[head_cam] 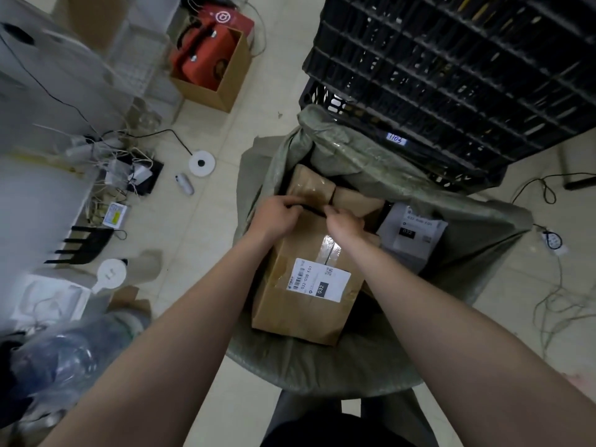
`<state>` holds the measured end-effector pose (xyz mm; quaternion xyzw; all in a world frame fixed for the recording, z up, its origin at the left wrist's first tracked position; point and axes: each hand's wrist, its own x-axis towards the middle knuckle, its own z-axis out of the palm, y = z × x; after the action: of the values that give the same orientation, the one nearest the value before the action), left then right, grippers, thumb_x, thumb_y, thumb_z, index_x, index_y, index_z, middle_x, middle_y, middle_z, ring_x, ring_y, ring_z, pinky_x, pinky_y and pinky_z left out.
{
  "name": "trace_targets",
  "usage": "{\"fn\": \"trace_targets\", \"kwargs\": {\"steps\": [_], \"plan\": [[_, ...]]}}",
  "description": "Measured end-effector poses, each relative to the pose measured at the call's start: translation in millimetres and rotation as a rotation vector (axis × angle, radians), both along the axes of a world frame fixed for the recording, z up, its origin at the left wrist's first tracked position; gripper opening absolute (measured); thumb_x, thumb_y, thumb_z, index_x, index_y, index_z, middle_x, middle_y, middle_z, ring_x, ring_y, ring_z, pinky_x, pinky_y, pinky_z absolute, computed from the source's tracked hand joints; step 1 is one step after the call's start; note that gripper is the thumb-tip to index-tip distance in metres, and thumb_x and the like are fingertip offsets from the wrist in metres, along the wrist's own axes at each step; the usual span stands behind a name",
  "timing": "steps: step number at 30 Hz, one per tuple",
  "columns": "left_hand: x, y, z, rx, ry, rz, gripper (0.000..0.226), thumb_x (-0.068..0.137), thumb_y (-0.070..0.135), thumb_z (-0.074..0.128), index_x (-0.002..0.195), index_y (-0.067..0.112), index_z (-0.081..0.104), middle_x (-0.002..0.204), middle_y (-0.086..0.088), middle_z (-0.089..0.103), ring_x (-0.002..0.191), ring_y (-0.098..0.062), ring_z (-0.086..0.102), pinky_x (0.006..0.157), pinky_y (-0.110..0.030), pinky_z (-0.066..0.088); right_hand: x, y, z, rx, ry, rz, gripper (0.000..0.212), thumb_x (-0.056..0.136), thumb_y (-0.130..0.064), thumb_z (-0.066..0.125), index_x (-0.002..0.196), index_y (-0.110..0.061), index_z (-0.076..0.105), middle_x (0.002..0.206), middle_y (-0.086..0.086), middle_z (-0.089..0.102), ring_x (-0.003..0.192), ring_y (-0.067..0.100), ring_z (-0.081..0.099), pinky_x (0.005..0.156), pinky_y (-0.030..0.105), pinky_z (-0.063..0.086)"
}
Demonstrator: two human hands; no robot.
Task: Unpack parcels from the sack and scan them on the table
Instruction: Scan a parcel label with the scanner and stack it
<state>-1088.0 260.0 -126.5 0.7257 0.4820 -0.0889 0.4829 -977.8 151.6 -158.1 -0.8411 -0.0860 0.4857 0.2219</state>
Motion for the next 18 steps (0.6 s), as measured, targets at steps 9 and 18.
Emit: {"fn": "trace_targets", "kwargs": {"steps": [9,18], "plan": [[-13,15,-20,0.053,0.021,0.308,0.023,0.095,0.017,0.053,0.088,0.028,0.073,0.07,0.007,0.063,0.056,-0.006,0.052,0.048,-0.02,0.034,0,9,-13,-0.047,-0.097,0.063,0.037,0.102,-0.032,0.035,0.122,-0.028,0.065,0.142,0.006,0.054,0.137,0.037,0.028,0.103,0.048,0.02],[-19,17,-24,-0.003,-0.004,0.493,0.017,0.087,0.036,0.058,0.08,0.032,0.073,0.086,0.019,0.071,0.082,-0.006,0.066,0.073,-0.029,0.048,28,52,-23,-0.135,-0.07,0.254,0.07,0.102,-0.059,0.02,0.154,-0.017,0.043,0.167,0.008,0.029,0.156,0.032,0.012,0.121,0.059,0.003]]}}
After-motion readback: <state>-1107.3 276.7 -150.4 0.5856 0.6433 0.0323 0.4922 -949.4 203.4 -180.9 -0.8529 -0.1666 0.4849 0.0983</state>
